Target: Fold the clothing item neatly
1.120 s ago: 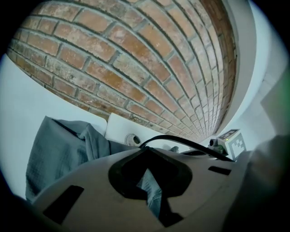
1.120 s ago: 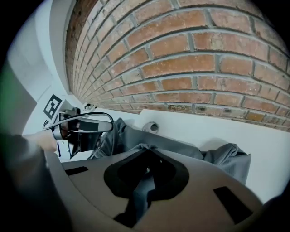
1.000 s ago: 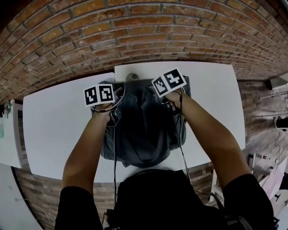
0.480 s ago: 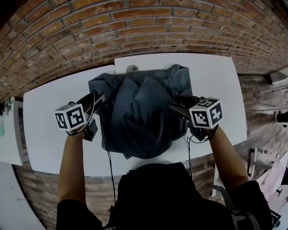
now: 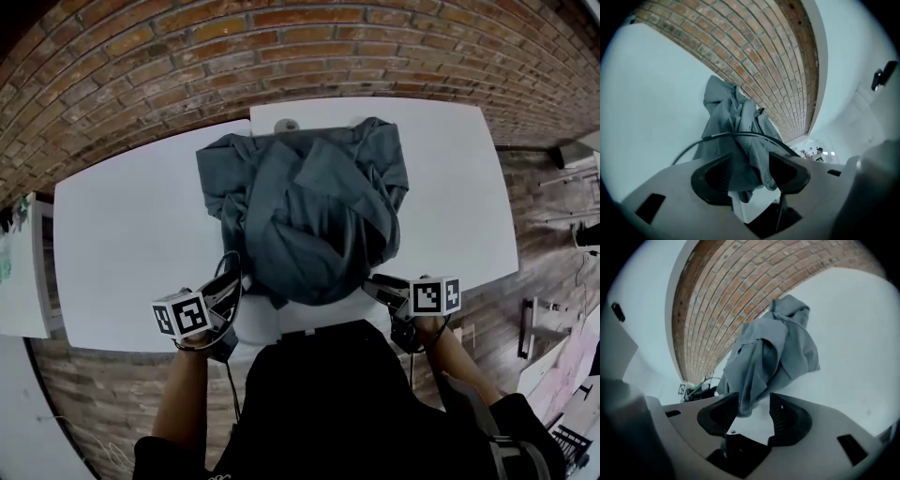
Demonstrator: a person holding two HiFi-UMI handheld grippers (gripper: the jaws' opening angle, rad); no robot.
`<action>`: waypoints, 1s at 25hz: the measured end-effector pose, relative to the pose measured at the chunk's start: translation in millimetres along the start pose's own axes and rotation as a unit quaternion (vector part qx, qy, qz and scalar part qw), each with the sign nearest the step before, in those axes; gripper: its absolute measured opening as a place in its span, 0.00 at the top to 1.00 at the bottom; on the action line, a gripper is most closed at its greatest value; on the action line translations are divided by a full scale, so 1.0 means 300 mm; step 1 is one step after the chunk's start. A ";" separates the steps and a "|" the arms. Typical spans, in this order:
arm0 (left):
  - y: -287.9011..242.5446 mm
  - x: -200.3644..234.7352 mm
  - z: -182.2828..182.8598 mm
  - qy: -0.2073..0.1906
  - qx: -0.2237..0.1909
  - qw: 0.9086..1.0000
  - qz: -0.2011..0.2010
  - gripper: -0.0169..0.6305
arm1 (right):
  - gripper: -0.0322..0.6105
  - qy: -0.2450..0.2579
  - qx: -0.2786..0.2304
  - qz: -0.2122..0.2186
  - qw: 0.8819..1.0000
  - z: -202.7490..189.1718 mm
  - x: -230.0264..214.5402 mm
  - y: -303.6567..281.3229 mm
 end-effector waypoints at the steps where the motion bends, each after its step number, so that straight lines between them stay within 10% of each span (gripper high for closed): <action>1: -0.021 -0.004 -0.031 0.015 0.004 1.000 -0.003 0.64 | 0.63 -0.033 -0.006 0.008 0.999 -0.021 -0.005 -0.014; 6: -0.102 -0.006 -0.107 0.028 0.028 0.999 0.004 0.64 | 0.64 -0.110 -0.028 0.008 0.994 -0.093 -0.034 -0.055; 9: -0.145 -0.010 -0.080 0.037 0.020 0.999 0.001 0.65 | 0.89 -0.112 -0.055 0.005 0.992 -0.070 -0.017 -0.071; 13: -0.163 -0.026 -0.036 0.049 0.002 0.999 0.002 0.96 | 0.94 -0.084 -0.075 0.034 0.993 -0.021 0.051 -0.067; 21: -0.069 -0.158 0.220 0.079 -0.092 0.991 -0.061 0.96 | 0.94 0.044 -0.126 0.115 0.984 0.257 0.278 0.076; 25: -0.093 -0.183 0.429 0.062 -0.117 0.990 -0.050 0.96 | 0.94 0.073 -0.141 0.084 0.984 0.482 0.295 0.081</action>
Point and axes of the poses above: the fingertips, and each gripper's own axes: y backward along the fingers, x to its left, z out of its top, the point moved 5 cm from there along y, backward along the fingers, and after that the axes turned 5 degrees about -y, right-handed, at the moved point
